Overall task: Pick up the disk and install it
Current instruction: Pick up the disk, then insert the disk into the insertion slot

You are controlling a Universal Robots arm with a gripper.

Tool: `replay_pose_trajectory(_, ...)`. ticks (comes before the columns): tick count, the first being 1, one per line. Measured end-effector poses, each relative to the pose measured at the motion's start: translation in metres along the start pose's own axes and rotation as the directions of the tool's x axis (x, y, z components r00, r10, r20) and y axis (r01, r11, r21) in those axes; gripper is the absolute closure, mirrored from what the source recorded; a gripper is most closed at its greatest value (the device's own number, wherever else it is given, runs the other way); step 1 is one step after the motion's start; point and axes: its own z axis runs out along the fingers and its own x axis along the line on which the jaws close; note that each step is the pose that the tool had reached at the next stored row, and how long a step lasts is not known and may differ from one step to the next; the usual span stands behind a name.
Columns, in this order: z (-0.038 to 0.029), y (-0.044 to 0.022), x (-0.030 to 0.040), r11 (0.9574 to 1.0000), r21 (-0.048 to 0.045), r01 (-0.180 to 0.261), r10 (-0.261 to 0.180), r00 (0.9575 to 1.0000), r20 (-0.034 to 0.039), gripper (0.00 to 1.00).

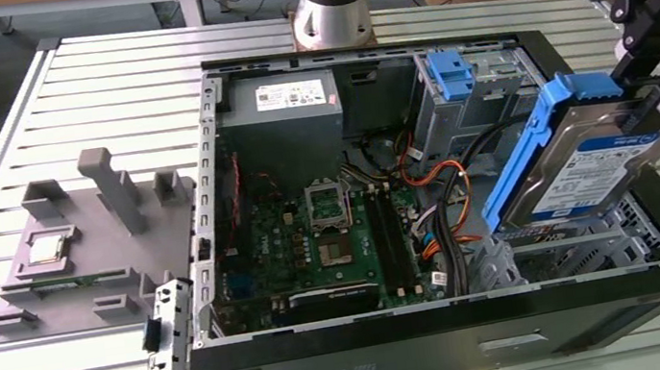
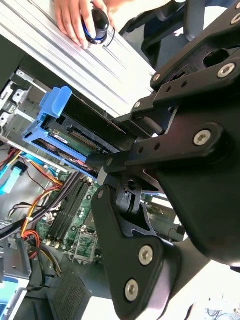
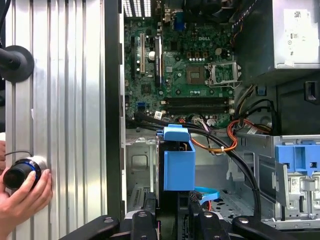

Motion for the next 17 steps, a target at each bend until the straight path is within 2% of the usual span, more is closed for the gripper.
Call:
replay_pose_trajectory(4, 0.0012, -0.0059, 0.0003, 1.0000, 0.0000, 0.000, 0.000, 1.0000, 0.0002, 0.65)
replay_pose_trajectory(8, 0.0037, -0.0070, 0.0006, 1.0000, 0.0000, 0.000, 0.000, 1.0000, 0.0000, 0.65)
replay_pose_trajectory(17, 0.0040, -0.0115, 0.0004, 1.0000, 0.0000, 0.000, 0.000, 1.0000, -0.0006, 0.65)
